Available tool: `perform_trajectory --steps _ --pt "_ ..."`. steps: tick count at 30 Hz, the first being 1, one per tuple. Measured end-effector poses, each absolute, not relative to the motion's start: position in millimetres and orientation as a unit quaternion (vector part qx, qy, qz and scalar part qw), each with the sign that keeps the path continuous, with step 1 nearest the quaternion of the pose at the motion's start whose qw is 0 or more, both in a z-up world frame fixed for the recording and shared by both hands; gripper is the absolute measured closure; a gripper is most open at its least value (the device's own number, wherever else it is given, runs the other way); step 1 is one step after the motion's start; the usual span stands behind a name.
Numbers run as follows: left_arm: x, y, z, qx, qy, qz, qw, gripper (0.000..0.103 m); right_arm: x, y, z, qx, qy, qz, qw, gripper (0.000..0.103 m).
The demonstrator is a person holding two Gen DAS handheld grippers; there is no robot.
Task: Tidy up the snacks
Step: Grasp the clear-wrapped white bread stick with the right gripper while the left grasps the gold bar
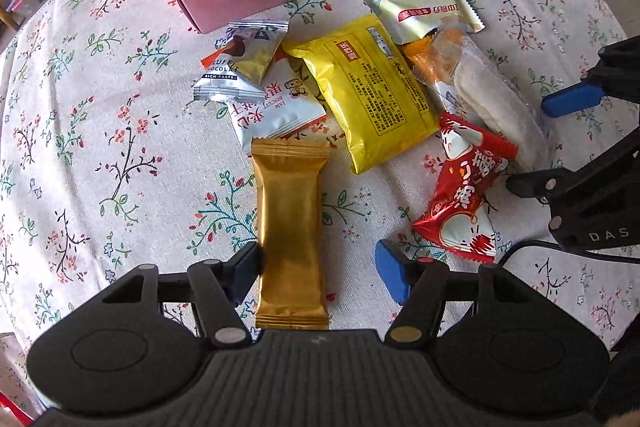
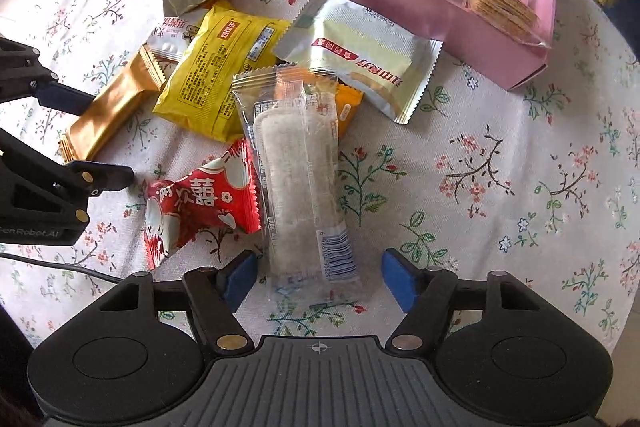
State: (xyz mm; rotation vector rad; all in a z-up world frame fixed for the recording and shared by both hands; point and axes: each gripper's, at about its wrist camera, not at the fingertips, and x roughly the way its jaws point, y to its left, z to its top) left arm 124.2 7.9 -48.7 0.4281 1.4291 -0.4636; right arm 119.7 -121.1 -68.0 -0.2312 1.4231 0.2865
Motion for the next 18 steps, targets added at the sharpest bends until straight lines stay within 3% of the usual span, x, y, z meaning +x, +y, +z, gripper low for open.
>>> perform_trajectory --steps 5,10,18 --pt "122.1 4.0 -44.0 0.192 0.642 -0.210 0.712 0.056 119.1 -117.7 -64.7 -0.109 0.645 0.130 0.745 0.057" --pt "119.1 5.2 -38.9 0.183 0.640 -0.205 0.718 0.073 115.4 -113.0 -62.0 -0.114 0.640 0.131 0.748 0.066" --pt "114.9 15.8 -36.5 0.169 0.632 -0.191 0.732 0.077 107.8 -116.7 -56.0 -0.105 0.636 0.128 0.754 0.067"
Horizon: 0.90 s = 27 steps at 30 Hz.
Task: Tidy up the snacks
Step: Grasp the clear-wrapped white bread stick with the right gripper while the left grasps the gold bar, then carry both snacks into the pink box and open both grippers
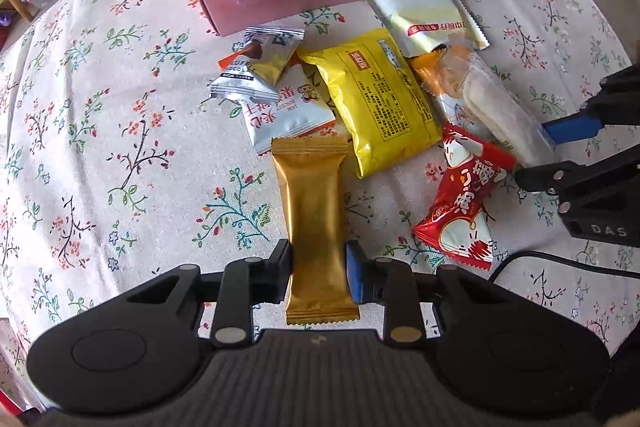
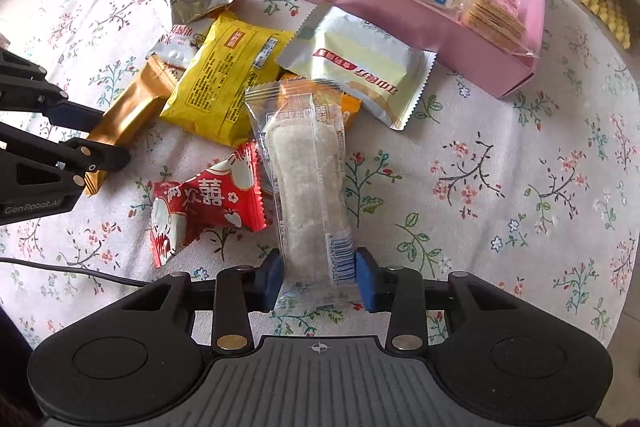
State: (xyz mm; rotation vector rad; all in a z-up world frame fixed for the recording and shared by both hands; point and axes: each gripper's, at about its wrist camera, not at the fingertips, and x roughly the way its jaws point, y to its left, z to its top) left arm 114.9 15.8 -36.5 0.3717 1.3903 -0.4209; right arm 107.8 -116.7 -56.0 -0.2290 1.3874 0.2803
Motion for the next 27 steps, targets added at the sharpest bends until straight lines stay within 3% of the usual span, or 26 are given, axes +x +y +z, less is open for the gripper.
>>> perform_trajectory --steps 27 --pt "111.6 42.7 -1.6 0.069 0.592 -0.184 0.782 0.077 109.0 -157.5 -11.1 -0.040 0.604 0.117 0.787 0.071"
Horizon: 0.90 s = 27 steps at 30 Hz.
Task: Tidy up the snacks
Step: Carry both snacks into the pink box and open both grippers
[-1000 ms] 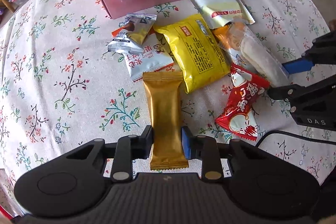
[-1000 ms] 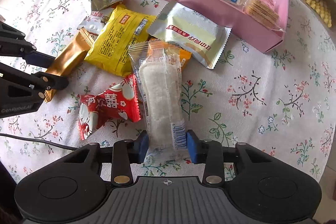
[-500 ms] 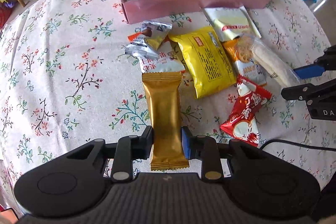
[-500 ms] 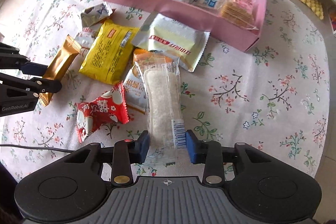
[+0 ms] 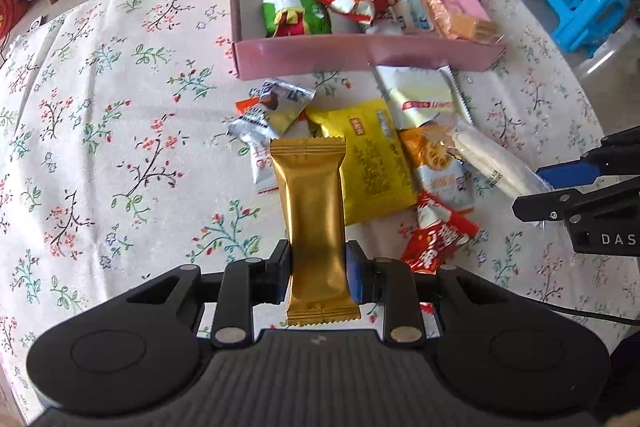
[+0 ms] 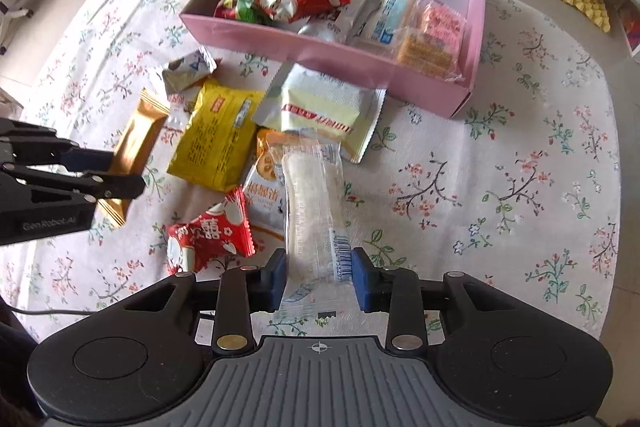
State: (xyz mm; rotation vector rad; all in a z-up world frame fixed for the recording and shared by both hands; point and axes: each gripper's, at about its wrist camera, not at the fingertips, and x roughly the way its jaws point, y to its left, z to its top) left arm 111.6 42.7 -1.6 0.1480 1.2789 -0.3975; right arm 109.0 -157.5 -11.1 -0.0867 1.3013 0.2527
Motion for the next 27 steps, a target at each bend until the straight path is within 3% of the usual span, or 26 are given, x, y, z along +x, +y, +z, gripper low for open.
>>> perform_trajectory --steps 27 --pt "114.4 45.1 8.9 0.060 0.574 -0.187 0.795 0.077 115.9 -159.4 34.9 -0.031 0.573 0.119 0.810 0.074"
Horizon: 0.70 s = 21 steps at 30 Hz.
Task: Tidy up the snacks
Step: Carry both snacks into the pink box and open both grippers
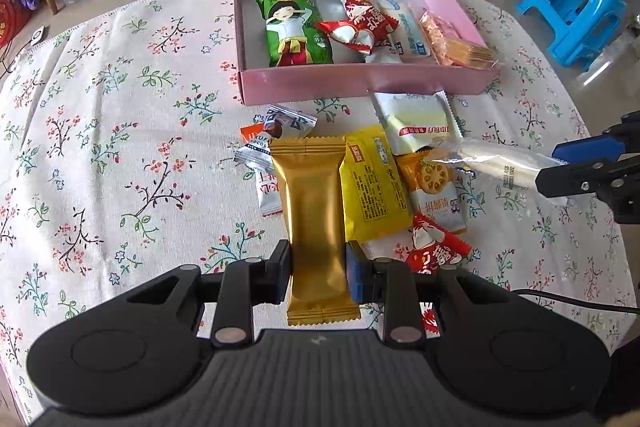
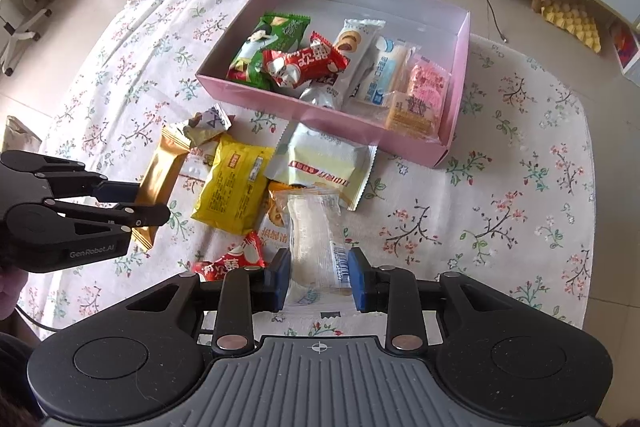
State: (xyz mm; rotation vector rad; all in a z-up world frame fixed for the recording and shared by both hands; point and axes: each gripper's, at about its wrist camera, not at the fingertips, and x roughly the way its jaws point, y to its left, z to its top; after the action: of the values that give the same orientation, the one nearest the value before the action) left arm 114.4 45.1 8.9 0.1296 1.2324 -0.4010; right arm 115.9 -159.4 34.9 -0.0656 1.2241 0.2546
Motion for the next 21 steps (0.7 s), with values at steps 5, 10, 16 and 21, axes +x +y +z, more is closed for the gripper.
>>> perform_trajectory --steps 5,10,16,21 --pt "119.5 44.8 19.5 0.059 0.564 -0.190 0.801 0.077 119.1 -160.1 52.2 -0.031 0.563 0.115 0.818 0.074" --pt "133.3 42.1 32.3 0.051 0.555 -0.191 0.808 0.077 128.8 -161.8 78.2 -0.031 0.543 0.111 0.832 0.074" --pt "158.3 31.8 47.4 0.048 0.535 -0.187 0.822 0.077 153.0 -164.5 94.7 -0.021 0.527 0.099 0.844 0.074" --pt "185.8 20.9 51.0 0.047 0.517 -0.190 0.833 0.077 179.8 -166.7 90.1 -0.019 0.528 0.089 0.844 0.074"
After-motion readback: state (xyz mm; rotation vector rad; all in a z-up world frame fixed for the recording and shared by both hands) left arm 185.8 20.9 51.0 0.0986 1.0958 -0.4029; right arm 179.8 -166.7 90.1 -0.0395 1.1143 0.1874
